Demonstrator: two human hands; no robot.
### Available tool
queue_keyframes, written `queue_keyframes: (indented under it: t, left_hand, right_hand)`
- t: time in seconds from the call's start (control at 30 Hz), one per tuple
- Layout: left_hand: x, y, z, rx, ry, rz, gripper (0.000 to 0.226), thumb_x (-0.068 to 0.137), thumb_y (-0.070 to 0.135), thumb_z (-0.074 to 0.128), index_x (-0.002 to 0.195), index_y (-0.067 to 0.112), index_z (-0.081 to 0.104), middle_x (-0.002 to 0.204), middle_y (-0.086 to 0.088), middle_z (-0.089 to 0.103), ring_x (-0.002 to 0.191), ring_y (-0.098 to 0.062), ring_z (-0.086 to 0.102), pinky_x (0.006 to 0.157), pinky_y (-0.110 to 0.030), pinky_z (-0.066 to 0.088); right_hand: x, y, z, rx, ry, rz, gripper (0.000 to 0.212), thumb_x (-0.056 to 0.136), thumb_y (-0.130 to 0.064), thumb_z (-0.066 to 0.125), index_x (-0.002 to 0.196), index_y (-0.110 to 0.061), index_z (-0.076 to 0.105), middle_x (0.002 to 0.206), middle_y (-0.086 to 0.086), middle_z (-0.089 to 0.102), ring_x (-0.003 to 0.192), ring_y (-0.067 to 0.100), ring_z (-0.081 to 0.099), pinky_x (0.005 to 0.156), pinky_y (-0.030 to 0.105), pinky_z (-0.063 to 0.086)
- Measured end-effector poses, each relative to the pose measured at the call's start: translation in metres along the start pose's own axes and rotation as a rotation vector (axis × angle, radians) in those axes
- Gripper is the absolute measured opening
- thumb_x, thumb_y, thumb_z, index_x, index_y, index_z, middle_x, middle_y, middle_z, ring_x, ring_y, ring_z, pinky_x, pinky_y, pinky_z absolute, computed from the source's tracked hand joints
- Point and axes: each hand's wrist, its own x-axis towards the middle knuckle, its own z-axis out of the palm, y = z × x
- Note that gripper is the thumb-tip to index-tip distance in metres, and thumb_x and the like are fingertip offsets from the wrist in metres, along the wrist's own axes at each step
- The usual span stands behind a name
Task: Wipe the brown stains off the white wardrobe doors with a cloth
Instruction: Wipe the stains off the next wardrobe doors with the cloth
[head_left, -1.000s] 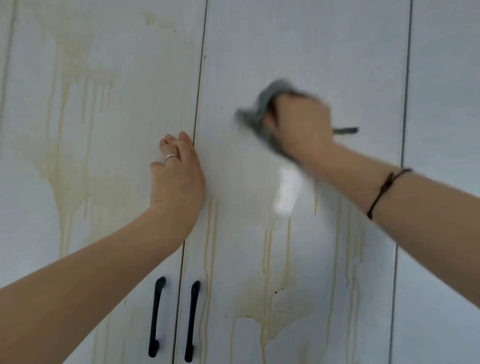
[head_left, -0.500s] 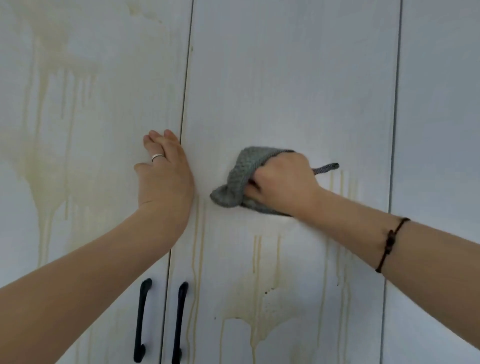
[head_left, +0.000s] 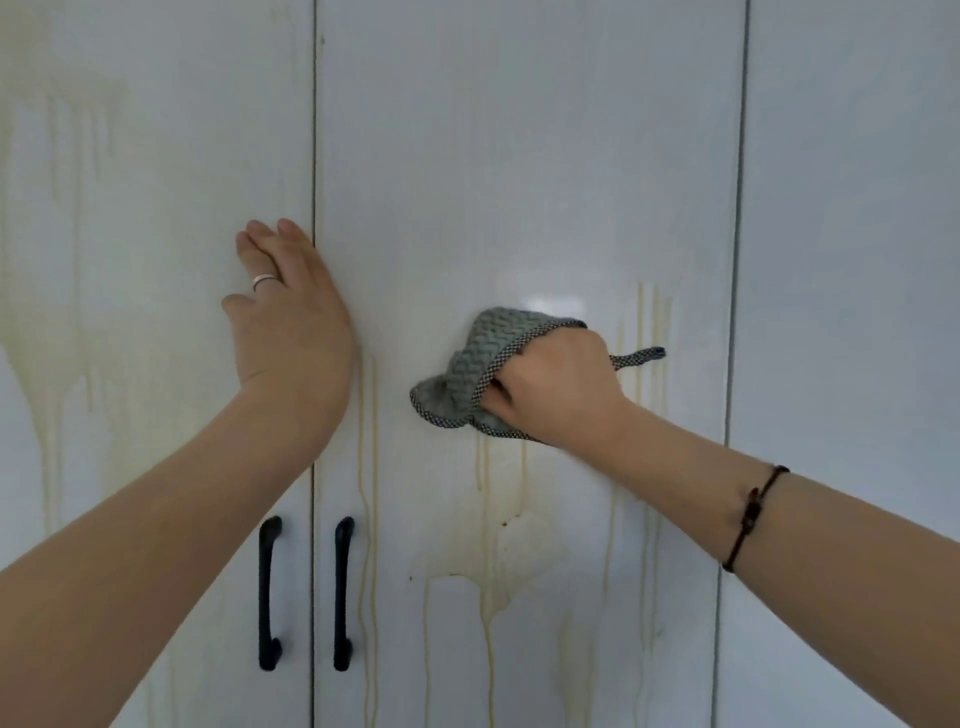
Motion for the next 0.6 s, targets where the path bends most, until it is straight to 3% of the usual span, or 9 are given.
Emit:
queue_keyframes:
  t: [0.1, 0.2, 0.27, 0.33, 0.47, 0.6]
  left_hand:
    - [0.001, -0.004, 0.002, 0.009, 0.023, 0.011, 0.065, 0.097, 0.0, 0.032, 0.146, -0.021, -0.006, 0.154, -0.041, 0.013, 0.147, -0.047, 0.022, 0.087, -0.04, 0.054]
    - [0.001, -0.004, 0.003, 0.007, 0.017, 0.017, 0.064, 0.097, 0.0, 0.029, 0.146, -0.02, -0.007, 0.153, -0.042, 0.014, 0.147, -0.048, 0.022, 0.088, -0.041, 0.054]
    - [0.001, -0.003, 0.004, -0.002, 0.014, 0.016, 0.063, 0.097, -0.002, 0.026, 0.146, -0.02, -0.008, 0.153, -0.043, 0.013, 0.146, -0.048, 0.022, 0.089, -0.042, 0.054]
    - [0.002, -0.002, 0.004, -0.019, 0.001, 0.009, 0.062, 0.097, -0.003, 0.025, 0.146, -0.021, -0.008, 0.153, -0.043, 0.012, 0.147, -0.048, 0.021, 0.09, -0.043, 0.053]
    - [0.002, 0.004, 0.005, -0.045, -0.007, -0.011, 0.061, 0.099, -0.005, 0.027, 0.146, -0.02, -0.009, 0.153, -0.043, 0.01, 0.147, -0.049, 0.02, 0.09, -0.045, 0.052]
    - [0.001, 0.007, -0.009, -0.084, -0.048, -0.043, 0.062, 0.1, -0.004, 0.028, 0.146, -0.02, -0.01, 0.154, -0.043, 0.008, 0.148, -0.048, 0.017, 0.094, -0.046, 0.052]
  right_hand:
    - [0.014, 0.041, -0.012, -0.058, -0.066, -0.033, 0.035, 0.083, -0.041, 0.073, 0.061, -0.016, 0.063, 0.053, 0.003, 0.058, 0.045, 0.025, 0.055, 0.046, 0.025, 0.036]
    - [0.058, 0.105, -0.027, -0.142, 0.101, 0.277, 0.038, 0.092, -0.052, 0.054, 0.072, -0.021, 0.061, 0.063, 0.001, 0.059, 0.057, 0.026, 0.057, 0.053, 0.026, 0.033]
    - [0.075, 0.133, -0.032, -0.182, 0.221, 0.527, 0.031, 0.092, -0.05, 0.044, 0.078, -0.024, 0.055, 0.068, -0.004, 0.056, 0.065, 0.026, 0.055, 0.056, 0.029, 0.027]
    - [0.075, 0.132, -0.025, -0.211, 0.246, 0.631, 0.027, 0.091, -0.044, 0.041, 0.076, -0.023, 0.049, 0.064, -0.006, 0.05, 0.06, 0.025, 0.05, 0.053, 0.031, 0.025]
    - [0.021, 0.073, -0.008, -0.153, 0.204, 0.551, 0.022, 0.087, -0.042, 0.055, 0.071, -0.027, 0.055, 0.055, -0.011, 0.038, 0.045, 0.02, 0.041, 0.046, 0.019, 0.02]
    - [-0.058, 0.019, -0.01, -0.028, 0.042, 0.197, 0.03, 0.085, -0.039, 0.06, 0.062, -0.02, 0.058, 0.052, -0.003, 0.051, 0.043, 0.02, 0.049, 0.042, 0.021, 0.033]
